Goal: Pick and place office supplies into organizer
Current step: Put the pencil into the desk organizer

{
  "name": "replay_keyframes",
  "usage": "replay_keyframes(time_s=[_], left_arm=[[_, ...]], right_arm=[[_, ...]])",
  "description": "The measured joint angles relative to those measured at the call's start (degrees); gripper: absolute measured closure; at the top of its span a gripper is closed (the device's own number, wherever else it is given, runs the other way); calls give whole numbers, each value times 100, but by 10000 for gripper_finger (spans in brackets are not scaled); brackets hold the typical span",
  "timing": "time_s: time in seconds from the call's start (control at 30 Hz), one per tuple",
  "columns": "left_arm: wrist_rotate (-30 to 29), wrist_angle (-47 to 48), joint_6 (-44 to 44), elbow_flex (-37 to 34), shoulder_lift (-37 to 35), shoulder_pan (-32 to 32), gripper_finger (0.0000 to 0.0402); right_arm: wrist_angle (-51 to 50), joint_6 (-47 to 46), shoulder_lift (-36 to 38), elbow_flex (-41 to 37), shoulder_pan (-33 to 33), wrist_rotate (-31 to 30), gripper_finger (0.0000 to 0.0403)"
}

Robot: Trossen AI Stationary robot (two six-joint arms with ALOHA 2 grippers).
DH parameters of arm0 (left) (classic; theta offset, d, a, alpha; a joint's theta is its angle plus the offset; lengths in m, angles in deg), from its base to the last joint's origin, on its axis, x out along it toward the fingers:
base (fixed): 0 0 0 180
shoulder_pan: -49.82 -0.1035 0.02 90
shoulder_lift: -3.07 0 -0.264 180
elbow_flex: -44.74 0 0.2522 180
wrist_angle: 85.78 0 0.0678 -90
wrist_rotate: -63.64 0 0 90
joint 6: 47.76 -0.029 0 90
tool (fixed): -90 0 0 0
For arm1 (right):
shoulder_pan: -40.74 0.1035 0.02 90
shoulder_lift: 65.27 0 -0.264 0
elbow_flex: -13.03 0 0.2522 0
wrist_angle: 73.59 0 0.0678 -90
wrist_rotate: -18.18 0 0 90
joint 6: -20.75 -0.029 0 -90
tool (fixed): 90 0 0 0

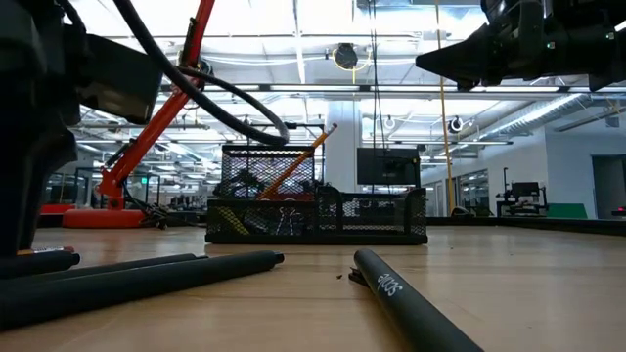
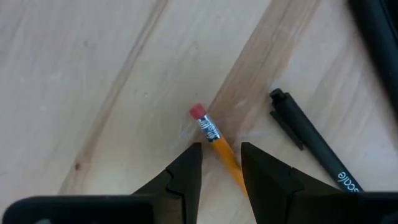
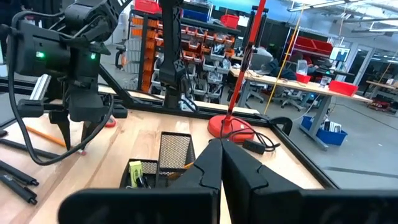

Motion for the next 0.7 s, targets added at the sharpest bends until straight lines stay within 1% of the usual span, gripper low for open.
replay_keyframes(time_s=[0.23, 0.4, 0.53, 0.7], left_arm=[[-39, 653, 183, 9, 49, 92, 282], [-42, 825, 196, -4, 61, 164, 282], [-183, 809, 42, -19, 66, 240, 282], [-278, 512, -262, -42, 70, 243, 282]], right_arm=[[-1, -19, 0, 0, 0, 0, 403], [-1, -19, 0, 0, 0, 0, 403], [1, -19, 0, 0, 0, -1, 403], [2, -21, 0, 0, 0, 0, 403]])
